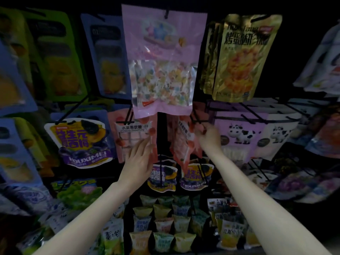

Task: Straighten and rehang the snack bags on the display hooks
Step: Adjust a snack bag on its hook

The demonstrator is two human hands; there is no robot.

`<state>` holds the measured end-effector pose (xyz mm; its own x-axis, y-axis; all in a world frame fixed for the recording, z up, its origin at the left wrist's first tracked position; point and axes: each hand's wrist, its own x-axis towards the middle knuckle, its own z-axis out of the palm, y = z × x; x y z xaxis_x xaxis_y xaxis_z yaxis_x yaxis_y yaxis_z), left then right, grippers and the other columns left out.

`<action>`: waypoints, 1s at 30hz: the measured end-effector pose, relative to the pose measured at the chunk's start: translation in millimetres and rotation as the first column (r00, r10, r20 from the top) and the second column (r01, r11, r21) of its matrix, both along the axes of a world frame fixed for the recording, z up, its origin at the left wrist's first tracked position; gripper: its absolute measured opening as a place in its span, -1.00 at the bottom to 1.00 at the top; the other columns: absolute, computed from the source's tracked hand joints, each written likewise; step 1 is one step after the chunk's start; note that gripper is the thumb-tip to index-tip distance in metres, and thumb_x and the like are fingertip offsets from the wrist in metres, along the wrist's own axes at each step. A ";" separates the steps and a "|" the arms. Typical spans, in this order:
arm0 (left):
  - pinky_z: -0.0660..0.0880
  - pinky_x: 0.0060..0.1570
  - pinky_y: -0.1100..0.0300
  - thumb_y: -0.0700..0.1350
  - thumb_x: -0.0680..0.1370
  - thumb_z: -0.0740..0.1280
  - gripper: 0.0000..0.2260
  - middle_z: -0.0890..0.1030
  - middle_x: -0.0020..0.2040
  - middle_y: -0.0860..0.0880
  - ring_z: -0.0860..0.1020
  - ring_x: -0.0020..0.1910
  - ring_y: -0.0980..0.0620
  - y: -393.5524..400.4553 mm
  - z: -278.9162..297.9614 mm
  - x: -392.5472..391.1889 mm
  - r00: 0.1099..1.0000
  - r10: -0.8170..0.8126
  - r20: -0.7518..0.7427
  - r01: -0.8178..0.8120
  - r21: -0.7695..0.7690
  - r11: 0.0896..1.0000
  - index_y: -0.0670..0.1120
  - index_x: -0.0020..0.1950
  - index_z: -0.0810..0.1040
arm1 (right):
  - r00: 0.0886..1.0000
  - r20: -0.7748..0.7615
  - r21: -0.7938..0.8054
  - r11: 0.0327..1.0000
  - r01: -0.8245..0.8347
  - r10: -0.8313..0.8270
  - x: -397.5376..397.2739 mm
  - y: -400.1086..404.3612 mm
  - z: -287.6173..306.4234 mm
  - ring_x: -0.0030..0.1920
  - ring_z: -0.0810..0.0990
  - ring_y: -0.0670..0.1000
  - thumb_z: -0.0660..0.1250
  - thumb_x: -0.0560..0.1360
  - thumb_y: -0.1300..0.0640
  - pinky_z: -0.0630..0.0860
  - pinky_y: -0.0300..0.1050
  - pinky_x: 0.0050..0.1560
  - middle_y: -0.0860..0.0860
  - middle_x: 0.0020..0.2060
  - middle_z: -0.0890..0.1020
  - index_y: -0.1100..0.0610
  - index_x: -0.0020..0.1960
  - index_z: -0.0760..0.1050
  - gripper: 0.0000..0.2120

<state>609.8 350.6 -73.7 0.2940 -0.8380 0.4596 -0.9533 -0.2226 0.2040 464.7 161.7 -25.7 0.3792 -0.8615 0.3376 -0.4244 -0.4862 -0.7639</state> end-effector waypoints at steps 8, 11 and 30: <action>0.31 0.23 -0.21 -0.23 0.40 0.21 -0.59 0.39 0.36 -0.23 0.37 0.33 -0.26 -36.0 6.1 -4.1 0.999 -0.019 -0.043 0.020 0.008 1.000 -0.21 0.26 0.45 | 0.998 -0.049 -0.129 0.990 -0.052 0.046 -14.2 -7.9 -0.2 0.17 0.53 0.12 0.29 0.53 0.23 0.38 -0.19 0.09 0.15 0.16 0.57 0.24 0.23 0.51 -0.72; 0.34 0.20 -0.22 -0.33 0.36 0.36 -0.55 0.41 0.34 -0.24 0.39 0.31 -0.29 -46.6 5.7 -10.8 0.999 -0.023 -0.030 0.023 0.008 1.000 -0.23 0.26 0.46 | 0.992 -0.099 -0.209 0.973 -0.101 0.082 -19.1 -12.7 -0.9 0.12 0.55 0.14 0.28 0.53 0.23 0.42 -0.12 0.06 0.14 0.13 0.58 0.23 0.23 0.51 -0.72; 0.29 0.21 -0.20 -0.32 0.43 0.32 -0.51 0.35 0.39 -0.22 0.37 0.29 -0.30 28.3 -7.8 29.2 0.926 0.370 -0.080 -0.351 0.184 0.918 -0.21 0.37 0.37 | 0.896 -0.064 0.063 0.898 -0.435 0.439 49.9 25.2 -44.7 0.30 0.41 0.04 0.22 0.56 0.23 0.37 -0.16 0.24 0.09 0.34 0.40 0.16 0.43 0.25 -0.54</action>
<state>639.0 378.9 -81.5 0.6314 -0.7261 0.2721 -0.7754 -0.5860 0.2354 514.6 186.8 -70.5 0.7435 -0.6173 0.2572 -0.2343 -0.6007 -0.7644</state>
